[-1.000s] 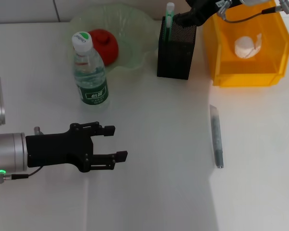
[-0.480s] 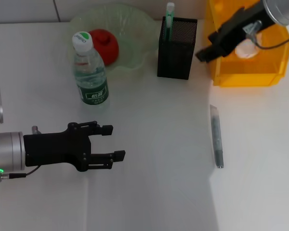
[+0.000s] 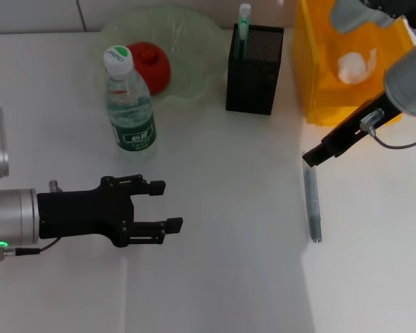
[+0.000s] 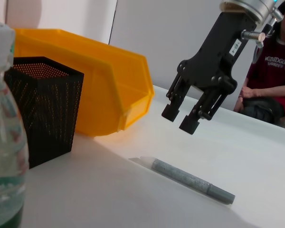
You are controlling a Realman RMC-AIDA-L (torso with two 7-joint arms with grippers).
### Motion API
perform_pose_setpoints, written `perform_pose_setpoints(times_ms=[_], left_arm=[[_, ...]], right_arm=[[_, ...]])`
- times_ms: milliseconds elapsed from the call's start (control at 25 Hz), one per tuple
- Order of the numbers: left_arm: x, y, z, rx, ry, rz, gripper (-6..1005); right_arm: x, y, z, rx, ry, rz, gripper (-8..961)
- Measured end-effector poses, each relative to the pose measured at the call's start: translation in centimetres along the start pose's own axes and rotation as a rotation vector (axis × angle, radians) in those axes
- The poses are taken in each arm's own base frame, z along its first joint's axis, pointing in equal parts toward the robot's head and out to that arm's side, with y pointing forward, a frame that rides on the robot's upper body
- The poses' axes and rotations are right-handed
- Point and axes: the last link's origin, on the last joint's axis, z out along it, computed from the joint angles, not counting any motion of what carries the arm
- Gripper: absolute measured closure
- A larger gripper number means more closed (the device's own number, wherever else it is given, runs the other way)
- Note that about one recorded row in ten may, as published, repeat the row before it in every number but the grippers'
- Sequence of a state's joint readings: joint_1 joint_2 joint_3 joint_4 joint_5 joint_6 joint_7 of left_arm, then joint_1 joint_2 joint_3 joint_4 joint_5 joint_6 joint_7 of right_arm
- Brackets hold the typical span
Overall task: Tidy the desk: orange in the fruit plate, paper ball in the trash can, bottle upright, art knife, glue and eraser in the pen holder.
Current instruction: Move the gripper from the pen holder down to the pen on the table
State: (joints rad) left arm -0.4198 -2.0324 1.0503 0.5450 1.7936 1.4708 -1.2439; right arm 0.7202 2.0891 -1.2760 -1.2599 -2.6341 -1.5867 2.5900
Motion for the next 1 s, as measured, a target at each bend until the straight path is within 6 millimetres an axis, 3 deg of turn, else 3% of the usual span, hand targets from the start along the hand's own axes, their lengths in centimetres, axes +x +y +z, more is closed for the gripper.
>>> perform_pose_setpoints(times_ms=[440, 1000], left_arm=[[-0.2, 0.1, 0.4, -0.013, -0.027, 0.006, 196], [0.2, 0.0, 0.7, -0.022, -0.027, 0.017, 196]], right_arm=[[1.3, -2.0, 4.2, 0.028, -0.024, 0.129, 433], [1.2, -1.1, 6.1, 0.039, -0.023, 0.086, 471]])
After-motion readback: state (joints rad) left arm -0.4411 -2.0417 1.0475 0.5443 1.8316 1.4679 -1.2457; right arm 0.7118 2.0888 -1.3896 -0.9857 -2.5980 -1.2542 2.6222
